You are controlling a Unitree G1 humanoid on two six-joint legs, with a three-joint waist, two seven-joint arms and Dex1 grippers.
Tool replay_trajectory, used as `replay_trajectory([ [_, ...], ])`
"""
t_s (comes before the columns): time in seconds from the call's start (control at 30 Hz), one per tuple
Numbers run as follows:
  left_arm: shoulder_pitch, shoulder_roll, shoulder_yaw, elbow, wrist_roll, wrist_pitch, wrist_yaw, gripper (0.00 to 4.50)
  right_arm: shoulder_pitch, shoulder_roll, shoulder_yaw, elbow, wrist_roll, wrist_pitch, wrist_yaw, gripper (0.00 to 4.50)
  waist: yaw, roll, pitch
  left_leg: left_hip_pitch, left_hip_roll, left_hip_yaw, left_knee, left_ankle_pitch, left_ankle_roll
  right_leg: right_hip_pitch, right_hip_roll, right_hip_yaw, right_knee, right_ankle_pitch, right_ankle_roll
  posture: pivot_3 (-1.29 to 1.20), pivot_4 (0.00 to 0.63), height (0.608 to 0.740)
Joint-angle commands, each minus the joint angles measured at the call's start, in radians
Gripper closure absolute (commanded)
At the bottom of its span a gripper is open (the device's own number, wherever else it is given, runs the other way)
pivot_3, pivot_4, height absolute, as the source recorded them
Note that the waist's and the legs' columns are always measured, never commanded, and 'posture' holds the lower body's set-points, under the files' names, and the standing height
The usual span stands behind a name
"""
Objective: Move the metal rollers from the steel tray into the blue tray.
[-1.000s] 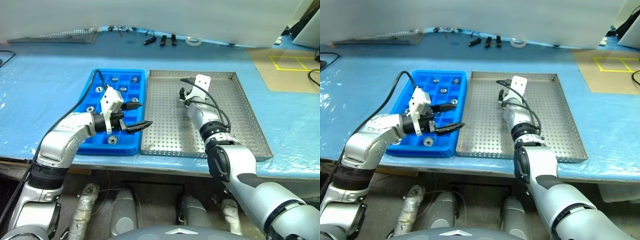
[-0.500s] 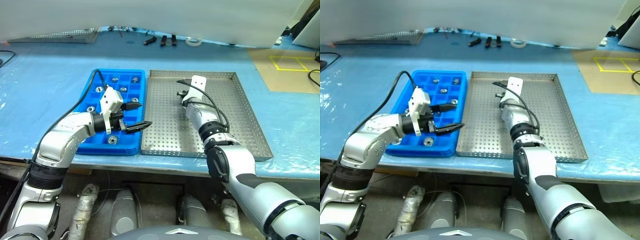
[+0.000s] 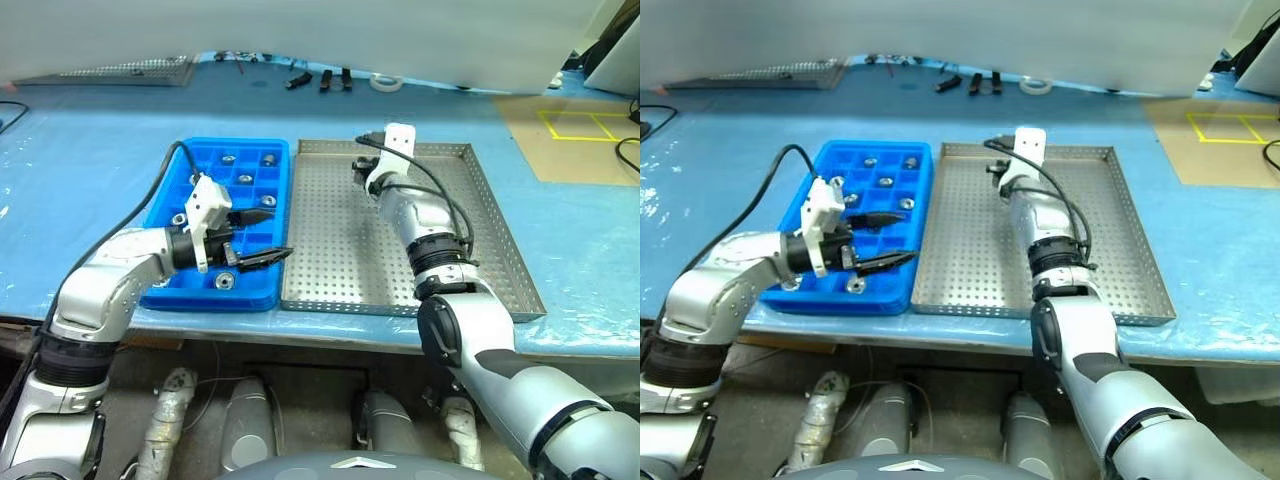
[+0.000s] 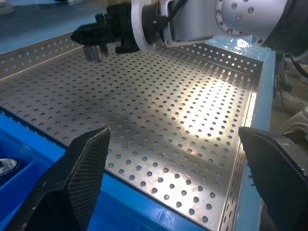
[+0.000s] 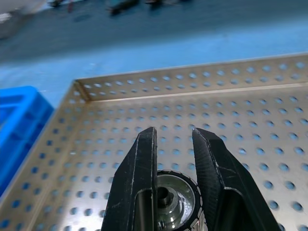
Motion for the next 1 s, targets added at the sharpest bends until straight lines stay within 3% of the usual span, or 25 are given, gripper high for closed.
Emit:
replay_trajectory([
  [0.03,0.046,0.033,0.076,-0.072,-0.051,0.025,-0.002,0.00,0.014,-0.007,0.085,-0.172,0.051,0.127,0.189,3.78,0.000,0.000,0.000,0.000,0.000,0.000,0.000,0.000,0.000,0.000,0.000,0.000,0.000,0.000,0.000,0.24,0.150,0.740],
  [0.2,0.182,0.065,0.161,-0.175,-0.091,0.058,0.034,0.00,0.105,-0.032,0.226,-0.388,0.115,0.289,0.448,3.78,0.019,0.000,0.000,0.000,0.001,-0.001,-0.002,0.000,0.000,0.000,0.000,-0.004,-0.002,-0.001,-0.001,0.31,0.150,0.740],
  [0.43,0.376,0.065,0.281,-0.328,-0.156,0.097,0.114,0.00,0.158,-0.077,0.365,-0.505,0.157,0.374,0.684,3.78,0.080,0.000,0.000,0.000,0.002,-0.002,-0.004,-0.003,0.004,0.000,0.000,-0.004,-0.002,-0.002,-0.002,0.43,0.150,0.740],
  [0.7,0.478,0.050,0.316,-0.417,-0.195,0.100,0.194,0.00,0.172,-0.091,0.441,-0.486,0.109,0.328,0.736,3.78,0.158,0.001,0.000,0.001,0.002,-0.003,-0.004,-0.003,0.004,0.001,0.000,-0.003,-0.001,-0.006,0.005,0.49,0.150,0.740],
  [1.0,0.461,0.070,0.302,-0.406,-0.200,0.091,0.208,0.00,0.155,-0.073,0.420,-0.398,0.057,0.249,0.697,3.78,0.193,0.001,0.000,0.000,0.002,-0.003,-0.004,-0.003,0.004,0.000,0.000,-0.002,0.000,-0.006,0.005,0.47,0.150,0.740],
])
